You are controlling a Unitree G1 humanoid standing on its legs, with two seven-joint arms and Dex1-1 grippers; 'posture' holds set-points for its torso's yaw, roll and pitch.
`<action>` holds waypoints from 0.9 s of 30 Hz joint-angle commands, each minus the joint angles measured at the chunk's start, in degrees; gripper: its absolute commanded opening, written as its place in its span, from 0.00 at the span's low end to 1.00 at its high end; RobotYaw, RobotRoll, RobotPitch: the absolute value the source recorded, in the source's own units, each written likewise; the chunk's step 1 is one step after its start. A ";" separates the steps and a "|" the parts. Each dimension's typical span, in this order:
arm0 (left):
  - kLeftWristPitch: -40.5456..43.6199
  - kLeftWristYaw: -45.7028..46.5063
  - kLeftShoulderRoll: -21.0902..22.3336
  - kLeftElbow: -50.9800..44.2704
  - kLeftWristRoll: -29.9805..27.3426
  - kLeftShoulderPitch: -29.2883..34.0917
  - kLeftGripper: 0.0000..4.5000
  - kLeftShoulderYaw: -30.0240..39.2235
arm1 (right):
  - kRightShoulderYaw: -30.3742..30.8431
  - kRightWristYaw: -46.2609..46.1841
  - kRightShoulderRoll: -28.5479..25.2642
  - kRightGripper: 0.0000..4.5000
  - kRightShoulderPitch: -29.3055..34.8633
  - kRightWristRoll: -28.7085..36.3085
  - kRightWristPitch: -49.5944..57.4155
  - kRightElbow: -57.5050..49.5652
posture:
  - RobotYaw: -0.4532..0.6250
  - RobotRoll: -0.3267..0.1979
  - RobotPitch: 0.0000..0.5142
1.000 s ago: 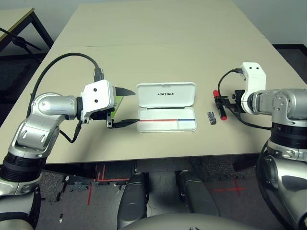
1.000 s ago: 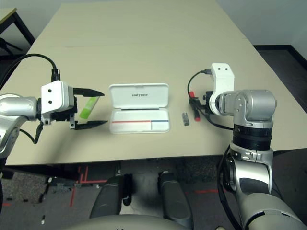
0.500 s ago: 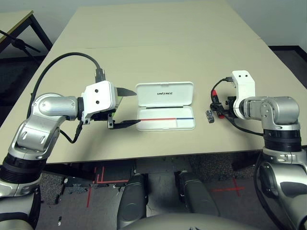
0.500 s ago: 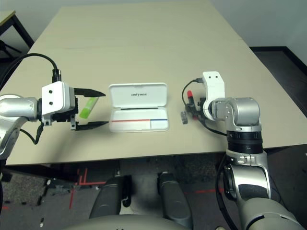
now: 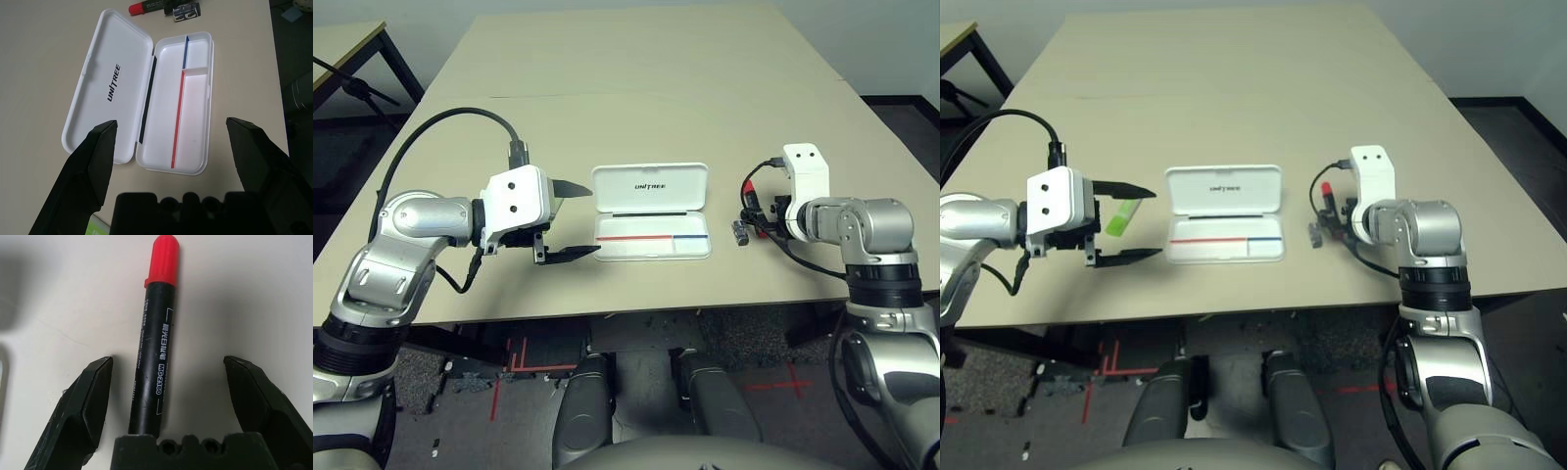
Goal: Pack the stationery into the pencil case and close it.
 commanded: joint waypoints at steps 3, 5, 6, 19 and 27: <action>0.39 -0.15 0.74 -0.84 -0.13 0.54 1.00 -0.93 | 1.28 1.05 -1.58 1.00 -2.89 0.54 2.70 -3.36 | 0.40 0.62 0.29; 0.49 -0.20 0.68 -0.81 -0.13 0.38 1.00 -1.12 | 1.51 1.09 -1.90 1.00 -3.13 0.07 1.73 -2.90 | 0.40 0.62 0.29; 0.58 -0.21 0.67 -0.86 -0.15 0.32 1.00 -1.18 | 1.57 1.08 -2.00 1.00 -3.14 -0.12 1.42 -2.62 | 0.40 0.62 0.29; 2.42 -0.30 0.85 -2.55 -0.81 0.66 1.00 -1.15 | 3.67 1.41 -1.54 1.00 -0.07 -1.56 -3.54 3.24 | 0.41 0.62 0.30; 3.72 -0.25 1.04 -3.74 -1.15 1.16 1.00 -0.84 | 5.67 2.89 -2.48 1.00 0.92 -0.80 -0.85 0.63 | 0.41 0.62 0.31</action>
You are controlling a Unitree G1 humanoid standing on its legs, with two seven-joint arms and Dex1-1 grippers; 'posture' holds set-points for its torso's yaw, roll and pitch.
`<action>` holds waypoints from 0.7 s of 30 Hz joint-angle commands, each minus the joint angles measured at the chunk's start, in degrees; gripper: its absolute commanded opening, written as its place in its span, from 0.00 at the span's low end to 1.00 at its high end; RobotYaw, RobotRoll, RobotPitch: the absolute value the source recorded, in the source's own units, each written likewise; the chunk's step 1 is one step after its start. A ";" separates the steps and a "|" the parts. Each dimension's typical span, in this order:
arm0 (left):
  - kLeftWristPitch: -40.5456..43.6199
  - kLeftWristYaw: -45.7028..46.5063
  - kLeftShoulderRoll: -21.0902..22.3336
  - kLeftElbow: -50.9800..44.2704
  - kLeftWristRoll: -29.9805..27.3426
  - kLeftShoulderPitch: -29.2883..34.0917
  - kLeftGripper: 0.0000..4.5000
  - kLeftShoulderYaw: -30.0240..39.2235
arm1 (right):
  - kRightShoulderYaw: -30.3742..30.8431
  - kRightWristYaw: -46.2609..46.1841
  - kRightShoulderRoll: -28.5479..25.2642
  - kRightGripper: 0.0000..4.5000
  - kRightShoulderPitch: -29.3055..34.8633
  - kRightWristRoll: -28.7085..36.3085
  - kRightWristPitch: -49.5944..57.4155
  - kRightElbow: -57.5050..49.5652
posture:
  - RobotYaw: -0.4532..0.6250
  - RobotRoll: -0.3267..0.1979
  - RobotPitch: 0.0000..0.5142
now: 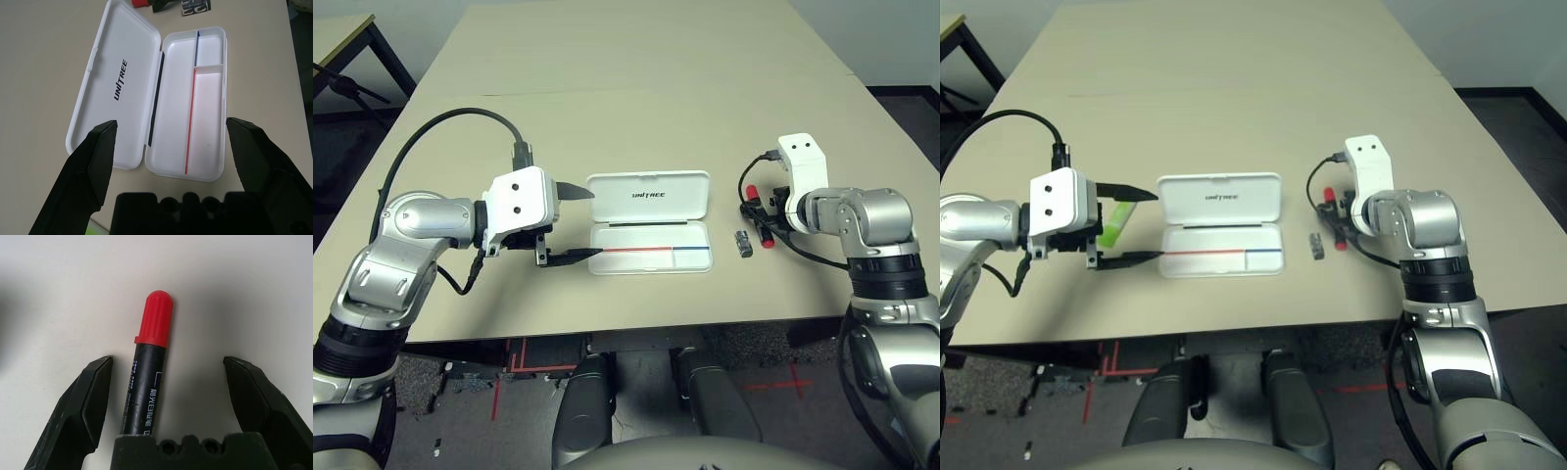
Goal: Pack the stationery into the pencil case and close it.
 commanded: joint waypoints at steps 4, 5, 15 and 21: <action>0.84 -0.29 0.95 -1.62 -0.93 1.17 1.00 -0.52 | 2.53 2.20 -1.58 1.00 1.69 1.20 5.55 -3.31 | 0.41 0.62 0.32; 0.87 -0.30 0.95 -1.65 -0.94 1.20 1.00 -0.53 | 2.48 2.33 -1.67 1.00 1.68 1.26 6.06 -3.82 | 0.41 0.62 0.33; 1.03 -0.73 0.92 -1.41 -1.04 0.85 1.00 -0.91 | 3.69 3.38 -2.49 1.00 2.73 1.67 8.00 -5.88 | 0.40 0.62 0.33; 1.13 -0.84 0.87 -1.37 -1.05 0.83 1.00 -0.89 | 4.08 3.57 -2.35 0.87 3.44 1.30 6.56 -4.90 | 0.40 0.62 0.33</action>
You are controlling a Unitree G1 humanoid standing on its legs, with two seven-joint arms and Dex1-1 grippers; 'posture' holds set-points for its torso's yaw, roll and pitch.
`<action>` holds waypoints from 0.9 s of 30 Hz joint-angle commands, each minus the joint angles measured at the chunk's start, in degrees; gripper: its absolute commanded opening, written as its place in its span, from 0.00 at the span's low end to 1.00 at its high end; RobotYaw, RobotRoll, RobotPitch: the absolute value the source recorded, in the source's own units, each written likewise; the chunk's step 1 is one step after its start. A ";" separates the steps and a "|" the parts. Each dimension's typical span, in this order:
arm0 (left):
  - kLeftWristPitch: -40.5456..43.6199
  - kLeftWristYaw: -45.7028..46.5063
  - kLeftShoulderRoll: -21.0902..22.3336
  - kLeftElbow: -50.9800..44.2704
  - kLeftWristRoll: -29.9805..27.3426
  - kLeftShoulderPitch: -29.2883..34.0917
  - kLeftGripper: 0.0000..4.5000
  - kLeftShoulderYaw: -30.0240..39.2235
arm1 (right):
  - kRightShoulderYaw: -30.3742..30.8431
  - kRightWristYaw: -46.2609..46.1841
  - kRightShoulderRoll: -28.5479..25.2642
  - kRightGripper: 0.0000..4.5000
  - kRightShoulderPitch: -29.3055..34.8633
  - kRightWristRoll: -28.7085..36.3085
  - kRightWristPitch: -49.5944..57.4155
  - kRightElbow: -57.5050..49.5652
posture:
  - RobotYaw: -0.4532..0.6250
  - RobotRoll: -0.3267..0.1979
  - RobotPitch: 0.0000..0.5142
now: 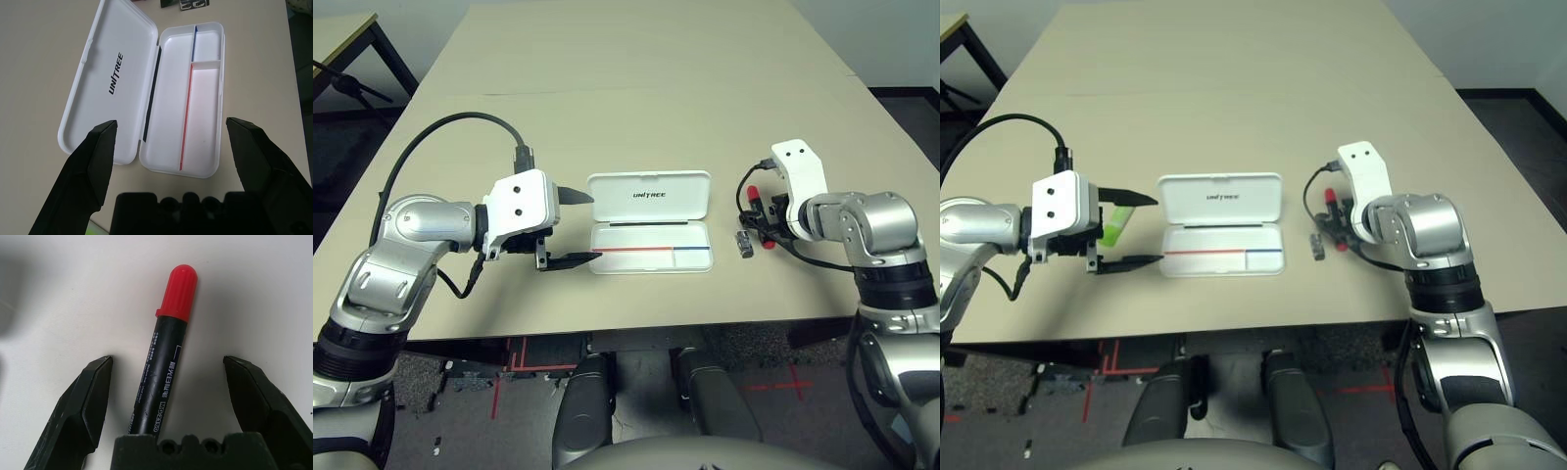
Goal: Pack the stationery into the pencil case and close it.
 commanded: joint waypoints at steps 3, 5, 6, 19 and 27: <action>0.22 -0.70 0.81 -1.15 -1.04 0.42 1.00 -0.85 | 1.18 0.46 -0.41 0.62 2.80 -0.12 -0.60 2.16 | 0.40 0.62 0.33; 0.19 -0.74 0.85 -1.16 -1.05 0.51 1.00 -0.81 | 1.08 0.56 -0.77 0.46 3.09 -0.27 -1.23 2.56 | 0.40 0.62 0.33; 0.16 -0.77 0.88 -1.17 -1.04 0.54 1.00 -0.80 | 1.04 0.61 -1.01 0.38 3.13 -0.33 -1.55 2.76 | 0.40 0.62 0.33; 0.06 -1.27 0.95 -0.81 -0.92 0.04 1.00 -1.01 | 2.82 6.41 -8.63 0.11 -1.78 -0.29 -7.09 6.25 | 0.40 0.62 0.33; 0.14 -1.86 1.31 -0.49 -0.86 -0.17 1.00 -1.10 | 12.62 26.64 -23.29 0.11 -6.76 -0.88 -22.16 6.08 | 0.39 0.62 0.34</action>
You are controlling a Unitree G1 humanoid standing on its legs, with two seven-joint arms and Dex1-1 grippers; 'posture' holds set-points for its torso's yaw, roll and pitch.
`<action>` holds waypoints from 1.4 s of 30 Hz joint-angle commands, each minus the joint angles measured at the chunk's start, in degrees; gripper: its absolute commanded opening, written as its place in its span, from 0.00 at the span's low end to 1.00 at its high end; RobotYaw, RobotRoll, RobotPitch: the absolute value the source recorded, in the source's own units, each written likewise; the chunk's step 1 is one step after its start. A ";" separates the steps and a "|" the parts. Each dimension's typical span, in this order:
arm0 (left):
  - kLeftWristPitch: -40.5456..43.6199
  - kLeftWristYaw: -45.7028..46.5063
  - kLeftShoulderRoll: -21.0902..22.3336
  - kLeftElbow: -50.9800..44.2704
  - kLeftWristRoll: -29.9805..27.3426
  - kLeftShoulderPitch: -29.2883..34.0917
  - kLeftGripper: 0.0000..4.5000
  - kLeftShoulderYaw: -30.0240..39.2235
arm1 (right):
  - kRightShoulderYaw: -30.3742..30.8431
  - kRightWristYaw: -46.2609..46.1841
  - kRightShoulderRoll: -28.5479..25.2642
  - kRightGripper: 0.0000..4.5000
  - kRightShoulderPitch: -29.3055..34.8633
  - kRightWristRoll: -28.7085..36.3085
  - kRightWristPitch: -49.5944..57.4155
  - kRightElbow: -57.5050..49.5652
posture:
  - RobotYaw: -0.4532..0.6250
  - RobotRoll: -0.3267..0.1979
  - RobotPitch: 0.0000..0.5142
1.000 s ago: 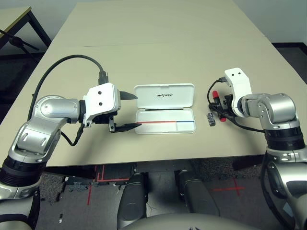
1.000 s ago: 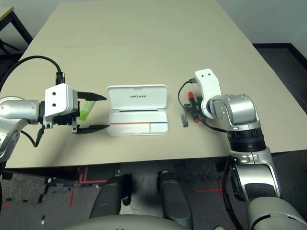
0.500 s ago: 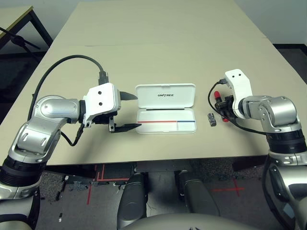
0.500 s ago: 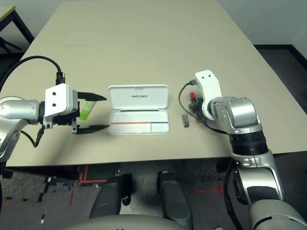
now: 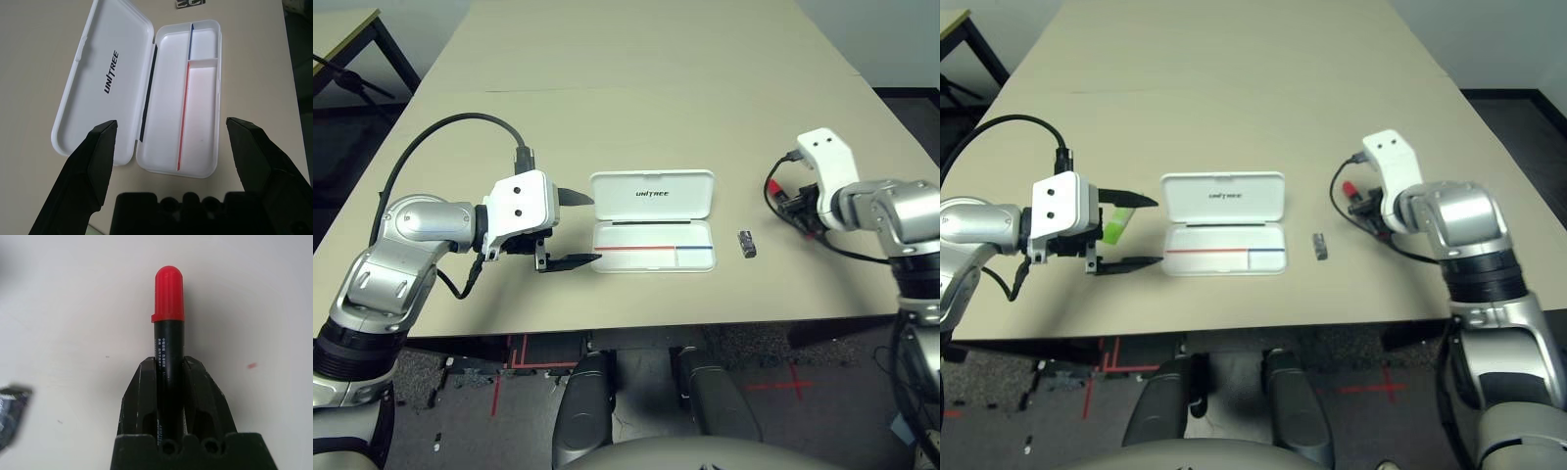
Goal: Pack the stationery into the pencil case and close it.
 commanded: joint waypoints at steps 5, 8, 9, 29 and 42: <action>0.10 -1.23 1.30 -0.19 -0.82 -0.12 1.00 -0.93 | 8.40 20.73 -8.24 0.11 -4.11 -2.90 -16.18 -0.14 | 0.39 0.62 0.34; 0.12 -1.35 1.44 -0.16 -0.78 -0.06 1.00 -0.86 | 10.03 27.61 -9.57 0.11 -5.90 -4.15 -21.37 -0.06 | 0.39 0.62 0.34; 0.13 -1.42 1.50 -0.13 -0.79 -0.05 1.00 -0.80 | 10.37 29.38 -9.67 0.11 -6.46 -4.41 -22.40 -0.02 | 0.39 0.62 0.34; 0.46 -1.33 2.61 -0.48 -0.58 1.01 1.00 -0.75 | 15.85 46.56 3.09 0.11 -12.02 -6.77 -32.94 -5.74 | 0.41 0.62 0.32; 0.63 -0.76 2.70 -0.76 -0.22 1.80 1.00 -0.77 | 19.18 42.79 14.45 0.11 -13.19 -11.96 -36.73 1.09 | 0.42 0.62 0.31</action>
